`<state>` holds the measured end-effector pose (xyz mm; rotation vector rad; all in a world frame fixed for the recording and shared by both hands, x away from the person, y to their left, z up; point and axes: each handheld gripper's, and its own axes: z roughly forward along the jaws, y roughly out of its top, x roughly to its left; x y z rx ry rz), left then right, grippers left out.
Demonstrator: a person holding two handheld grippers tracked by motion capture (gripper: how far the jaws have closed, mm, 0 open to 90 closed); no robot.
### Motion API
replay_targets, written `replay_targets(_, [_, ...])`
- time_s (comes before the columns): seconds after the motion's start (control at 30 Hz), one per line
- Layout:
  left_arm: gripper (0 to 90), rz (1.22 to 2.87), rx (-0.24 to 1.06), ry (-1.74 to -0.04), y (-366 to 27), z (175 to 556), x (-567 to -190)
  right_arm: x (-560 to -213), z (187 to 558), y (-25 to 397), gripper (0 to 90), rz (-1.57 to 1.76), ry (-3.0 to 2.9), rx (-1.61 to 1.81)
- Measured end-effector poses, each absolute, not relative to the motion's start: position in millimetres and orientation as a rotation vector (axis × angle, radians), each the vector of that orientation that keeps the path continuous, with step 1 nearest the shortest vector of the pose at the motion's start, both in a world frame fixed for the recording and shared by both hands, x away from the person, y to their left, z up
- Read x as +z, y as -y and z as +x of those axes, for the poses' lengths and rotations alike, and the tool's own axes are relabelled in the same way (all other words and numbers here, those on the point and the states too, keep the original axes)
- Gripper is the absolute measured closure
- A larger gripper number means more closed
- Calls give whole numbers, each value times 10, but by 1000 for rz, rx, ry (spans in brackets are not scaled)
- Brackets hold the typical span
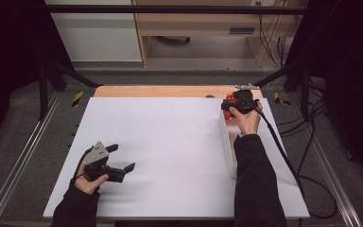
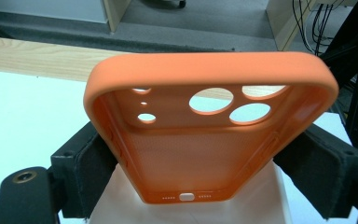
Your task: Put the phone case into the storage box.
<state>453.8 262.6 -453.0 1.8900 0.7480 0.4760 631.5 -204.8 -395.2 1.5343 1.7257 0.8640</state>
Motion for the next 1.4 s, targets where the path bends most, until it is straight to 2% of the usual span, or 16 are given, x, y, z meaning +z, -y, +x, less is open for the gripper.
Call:
replay_targets(0.67, [0, 1896, 476, -746, -2621, 4539, -4537, -4040, 6329, 2063, 147, 1555, -1726, 866])
replay_targets(1.0, [0, 1901, 476, -744, -2620, 4538, -4537, -4016, 6333, 2090, 16, 1543, -1750, 910])
replay_targets(1.4, [0, 1899, 476, -740, -2615, 4537, -4538, -3950, 6278, 2119, 5, 1512, -1743, 929])
